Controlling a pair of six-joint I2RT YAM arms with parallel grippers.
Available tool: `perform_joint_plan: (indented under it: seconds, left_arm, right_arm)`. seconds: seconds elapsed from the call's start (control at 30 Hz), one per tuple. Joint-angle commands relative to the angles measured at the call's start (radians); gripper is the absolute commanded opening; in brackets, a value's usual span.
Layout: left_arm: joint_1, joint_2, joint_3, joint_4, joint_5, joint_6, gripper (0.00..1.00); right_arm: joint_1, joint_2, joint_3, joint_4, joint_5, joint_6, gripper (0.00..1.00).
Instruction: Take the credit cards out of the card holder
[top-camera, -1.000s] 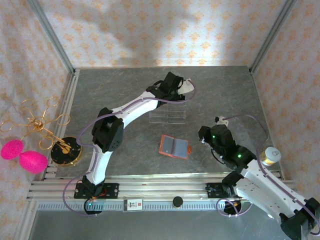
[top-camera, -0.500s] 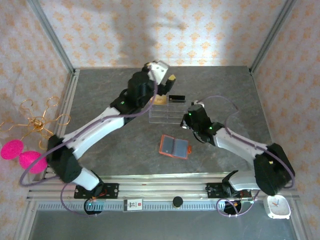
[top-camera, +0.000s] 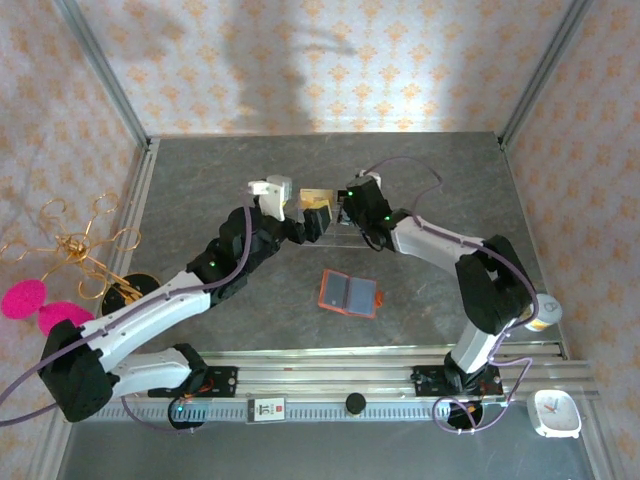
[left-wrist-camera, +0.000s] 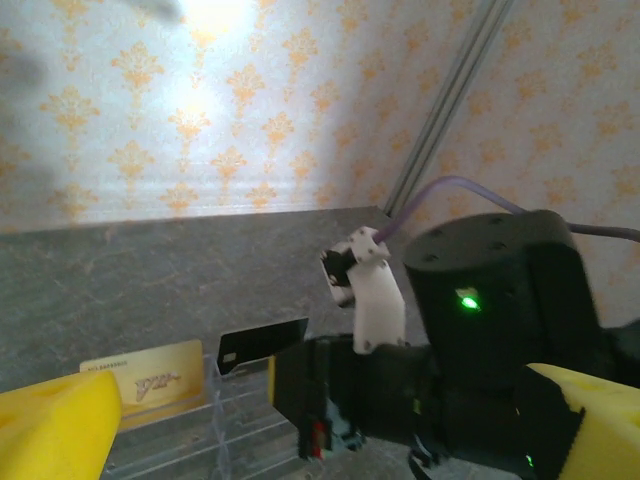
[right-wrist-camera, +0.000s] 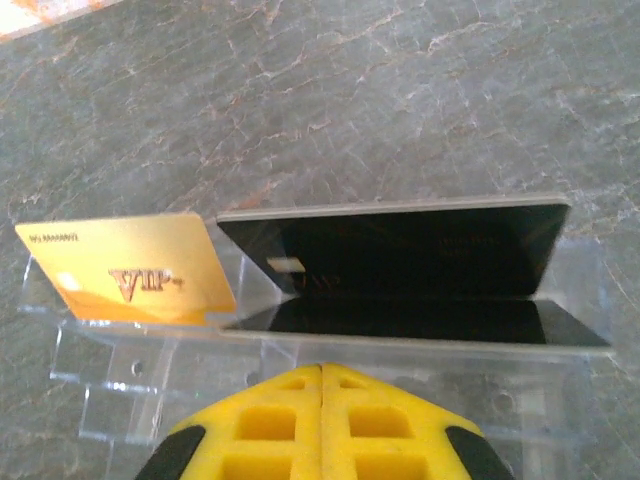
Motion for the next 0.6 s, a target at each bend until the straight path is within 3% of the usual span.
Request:
perform_joint_plan:
  seconds: [0.0, 0.3, 0.57]
  left_arm:
    - [-0.009, -0.037, -0.019, -0.010, 0.013, -0.063, 0.99]
    - [-0.009, -0.107, -0.072, -0.038, 0.026, -0.110, 0.99]
    - [-0.009, -0.141, -0.096, -0.076, 0.063, -0.155, 0.99]
  right_arm:
    - [-0.009, 0.037, 0.061, -0.052, 0.069, -0.032, 0.00]
    - [-0.030, 0.113, 0.166, -0.105, 0.093, -0.048, 0.00]
    - [-0.032, 0.082, 0.183, -0.092, 0.057, -0.045, 0.02]
